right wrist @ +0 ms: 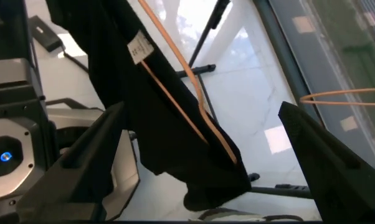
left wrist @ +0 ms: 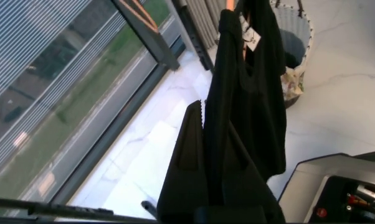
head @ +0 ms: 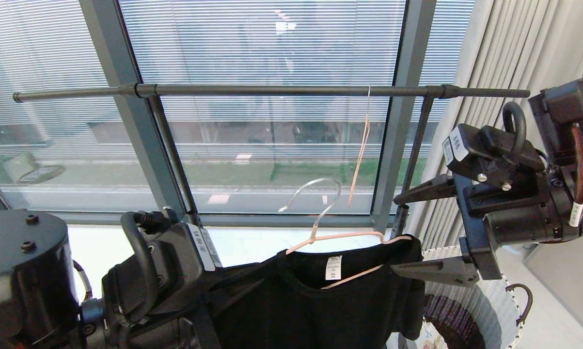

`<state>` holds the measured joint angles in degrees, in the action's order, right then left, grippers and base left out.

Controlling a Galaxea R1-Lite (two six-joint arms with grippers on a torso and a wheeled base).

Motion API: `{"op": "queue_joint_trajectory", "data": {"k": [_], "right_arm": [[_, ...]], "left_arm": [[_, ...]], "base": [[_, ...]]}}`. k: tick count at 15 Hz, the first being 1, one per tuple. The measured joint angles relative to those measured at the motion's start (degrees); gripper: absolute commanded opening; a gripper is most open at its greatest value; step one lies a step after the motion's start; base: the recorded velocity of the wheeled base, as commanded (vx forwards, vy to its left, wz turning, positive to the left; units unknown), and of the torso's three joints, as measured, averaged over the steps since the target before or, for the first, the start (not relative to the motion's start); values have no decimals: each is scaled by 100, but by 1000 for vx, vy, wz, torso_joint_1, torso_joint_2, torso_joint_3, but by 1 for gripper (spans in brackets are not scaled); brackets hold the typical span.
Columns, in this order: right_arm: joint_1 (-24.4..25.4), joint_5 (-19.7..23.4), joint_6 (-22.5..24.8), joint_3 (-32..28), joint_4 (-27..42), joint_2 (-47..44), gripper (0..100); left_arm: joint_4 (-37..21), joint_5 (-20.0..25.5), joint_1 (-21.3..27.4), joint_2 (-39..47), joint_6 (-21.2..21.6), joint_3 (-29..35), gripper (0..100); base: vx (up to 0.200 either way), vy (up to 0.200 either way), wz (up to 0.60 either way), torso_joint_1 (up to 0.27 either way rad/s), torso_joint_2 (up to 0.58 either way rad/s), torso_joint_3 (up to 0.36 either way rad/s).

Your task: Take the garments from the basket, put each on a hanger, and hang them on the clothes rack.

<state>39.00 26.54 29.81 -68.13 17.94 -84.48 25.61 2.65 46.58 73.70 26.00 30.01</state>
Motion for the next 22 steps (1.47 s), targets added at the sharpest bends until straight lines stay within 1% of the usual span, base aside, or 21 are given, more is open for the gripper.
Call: {"op": "queue_joint_trajectory", "data": {"k": [3, 8, 13, 17, 18, 22], "right_arm": [[105, 0, 295, 39, 228, -94, 100], [132, -16, 610, 41, 235, -408, 100], [118, 0, 649, 138, 171, -684, 100], [113, 0, 649, 149, 50, -789, 100], [113, 0, 649, 154, -13, -811, 0], [113, -7, 646, 160, -200, -868, 0]], "left_arm": [[4, 0, 207, 197, 13, 185, 0], [2, -9, 347, 273, 35, 223, 0], [2, -22, 553, 250, 51, 240, 0], [2, -22, 603, 247, 46, 251, 0], [2, -22, 603, 247, 46, 251, 0], [2, -27, 608, 240, 44, 251, 0]], "base": [[0, 0, 0, 0, 0, 0], [0, 0, 0, 0, 0, 0], [0, 0, 0, 0, 0, 0], [0, 0, 0, 0, 0, 0], [0, 0, 0, 0, 0, 0], [0, 0, 0, 0, 0, 0]]}}
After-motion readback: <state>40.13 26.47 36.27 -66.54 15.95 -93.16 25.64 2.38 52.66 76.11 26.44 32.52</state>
